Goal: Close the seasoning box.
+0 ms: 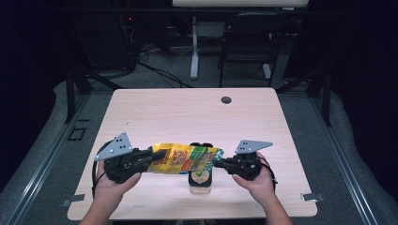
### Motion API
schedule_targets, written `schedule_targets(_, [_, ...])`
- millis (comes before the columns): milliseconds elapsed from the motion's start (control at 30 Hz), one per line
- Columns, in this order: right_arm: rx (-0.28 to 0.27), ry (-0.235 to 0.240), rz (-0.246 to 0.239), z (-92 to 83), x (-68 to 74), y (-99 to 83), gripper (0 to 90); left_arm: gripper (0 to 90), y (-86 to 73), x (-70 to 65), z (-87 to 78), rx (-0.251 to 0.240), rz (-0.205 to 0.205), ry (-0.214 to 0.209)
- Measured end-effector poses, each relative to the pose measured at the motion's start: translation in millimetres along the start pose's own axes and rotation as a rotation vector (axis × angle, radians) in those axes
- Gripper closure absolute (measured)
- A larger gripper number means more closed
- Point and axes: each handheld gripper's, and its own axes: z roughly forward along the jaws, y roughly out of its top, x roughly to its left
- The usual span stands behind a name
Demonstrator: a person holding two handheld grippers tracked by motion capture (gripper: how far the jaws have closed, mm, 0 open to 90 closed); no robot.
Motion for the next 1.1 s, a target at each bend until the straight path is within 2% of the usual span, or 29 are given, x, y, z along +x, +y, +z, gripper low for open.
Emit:
schedule_targets(367, [0.001, 0.027, -0.002, -0.3, -2.6, -2.1, 89.2, 87.3, 1.4, -1.5, -0.9, 0.000, 0.007, -0.003])
schedule_targets(1100, [0.013, 0.035, 0.003, -4.7, -6.8, -4.7, 88.8, 87.0, 3.0, -4.3, 5.2, -0.012, -0.001, -0.026])
